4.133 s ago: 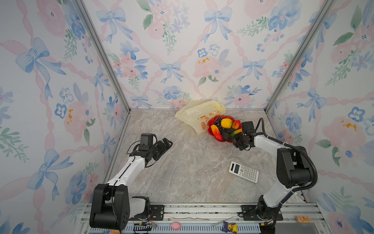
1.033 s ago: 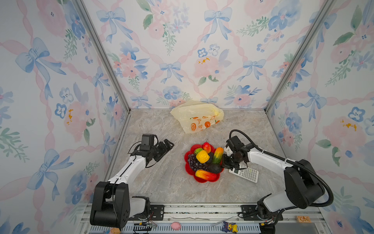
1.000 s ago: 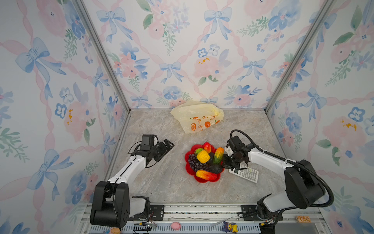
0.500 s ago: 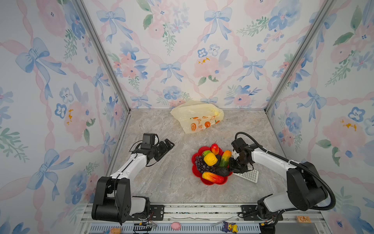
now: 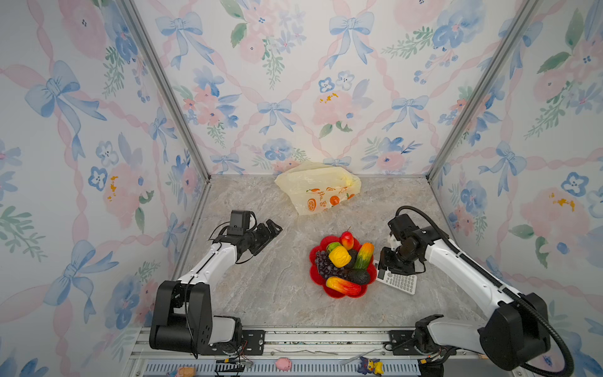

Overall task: Place the fruits into the plastic bag
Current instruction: 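Release the bowl and lift the right gripper while the left gripper reaches the bag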

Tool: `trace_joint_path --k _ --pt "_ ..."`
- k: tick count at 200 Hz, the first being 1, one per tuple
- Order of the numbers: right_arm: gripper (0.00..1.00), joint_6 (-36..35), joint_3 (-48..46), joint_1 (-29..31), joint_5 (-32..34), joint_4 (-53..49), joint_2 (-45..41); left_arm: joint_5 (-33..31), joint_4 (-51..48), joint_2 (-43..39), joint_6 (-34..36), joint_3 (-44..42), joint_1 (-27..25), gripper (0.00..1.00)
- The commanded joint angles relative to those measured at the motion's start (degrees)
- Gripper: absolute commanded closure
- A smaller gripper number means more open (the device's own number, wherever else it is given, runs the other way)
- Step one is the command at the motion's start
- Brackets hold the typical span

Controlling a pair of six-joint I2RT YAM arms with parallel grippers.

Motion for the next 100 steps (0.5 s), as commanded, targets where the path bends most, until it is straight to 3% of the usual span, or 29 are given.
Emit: trace_joint_path --k 1,50,100 --pt "0.41 0.6 6.7 -3.6 -2.1 -1.3 -0.5 1.8 -0.3 -0.1 1.8 2.4 -0.3 0.02" --pt "0.3 2.8 20.3 -7.3 -12.0 7.3 13.6 2.0 1.9 5.8 3.9 9.1 -1.4 0.02" --pt "0.25 11.2 25.3 -7.0 -16.6 16.5 21.6 2.5 7.0 21.2 2.3 22.2 -2.0 0.04"
